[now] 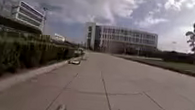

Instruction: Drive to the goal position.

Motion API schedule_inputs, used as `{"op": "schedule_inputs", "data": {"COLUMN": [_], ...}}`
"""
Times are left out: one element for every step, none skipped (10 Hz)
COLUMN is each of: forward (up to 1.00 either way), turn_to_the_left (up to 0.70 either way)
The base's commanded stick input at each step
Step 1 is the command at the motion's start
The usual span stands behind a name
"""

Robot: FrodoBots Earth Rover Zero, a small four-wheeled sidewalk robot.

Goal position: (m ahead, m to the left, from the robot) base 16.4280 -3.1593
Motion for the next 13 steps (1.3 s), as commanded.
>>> {"op": "schedule_inputs", "data": {"forward": [0.70, 0.70, 0.77, 0.85, 0.85, 0.85, 0.85, 0.85, 0.85, 0.85, 0.85, 0.85, 0.85], "turn_to_the_left": [0.00, 0.00, 0.00, 0.00, 0.00, 0.00, 0.00, 0.00, 0.02, 0.08, 0.01, 0.00, 0.00]}}
